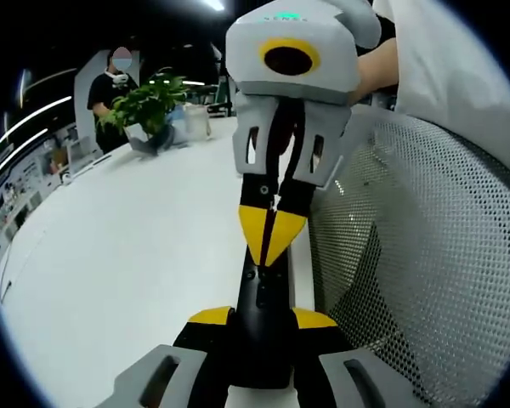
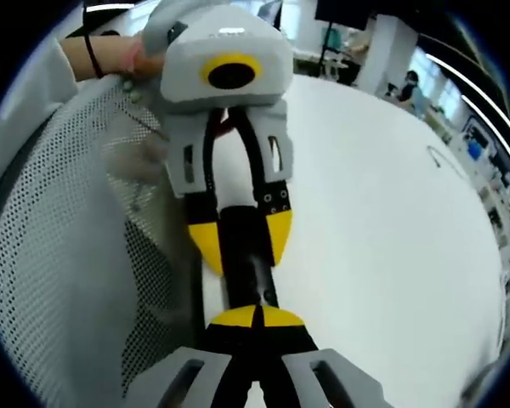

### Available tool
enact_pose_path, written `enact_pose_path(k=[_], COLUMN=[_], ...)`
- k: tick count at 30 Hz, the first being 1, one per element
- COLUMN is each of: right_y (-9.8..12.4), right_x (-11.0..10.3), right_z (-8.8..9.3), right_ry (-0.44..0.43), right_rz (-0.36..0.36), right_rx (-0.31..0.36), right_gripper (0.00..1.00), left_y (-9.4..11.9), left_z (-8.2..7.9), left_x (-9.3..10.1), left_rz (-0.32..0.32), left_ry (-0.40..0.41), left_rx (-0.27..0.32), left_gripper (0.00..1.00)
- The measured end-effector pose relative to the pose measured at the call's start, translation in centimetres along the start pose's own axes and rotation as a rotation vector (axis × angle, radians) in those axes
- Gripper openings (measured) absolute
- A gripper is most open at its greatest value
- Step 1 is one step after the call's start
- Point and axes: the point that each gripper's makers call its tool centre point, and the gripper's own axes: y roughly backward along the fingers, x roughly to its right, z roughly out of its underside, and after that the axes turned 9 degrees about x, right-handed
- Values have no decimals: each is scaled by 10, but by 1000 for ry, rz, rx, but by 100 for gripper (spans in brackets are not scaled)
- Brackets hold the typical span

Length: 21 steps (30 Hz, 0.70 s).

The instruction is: Press the specified remote control buttons in sequence, fully releasing each button before pressing the next.

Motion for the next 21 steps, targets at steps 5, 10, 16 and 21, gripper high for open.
enact_pose_path(k=[5,10,16,21], right_y=[1,-1,-5,-6], right_x=[-1,-17,-19,-21], right_z=[-2,-12,-5,-4], right_ry=[-29,119,148,228], right_rz=[6,-19,-36,-74], right_rx=[7,22,-26,-62], right_gripper=[0,0,0,0], left_y=[0,0,0,0], left_z=[0,0,0,-1], left_x=[0,0,1,1], left_rz=[-3,-4,-3,1], left_ry=[3,6,7,6], left_rx=[0,-2,-2,-3], left_gripper=[25,25,25,25])
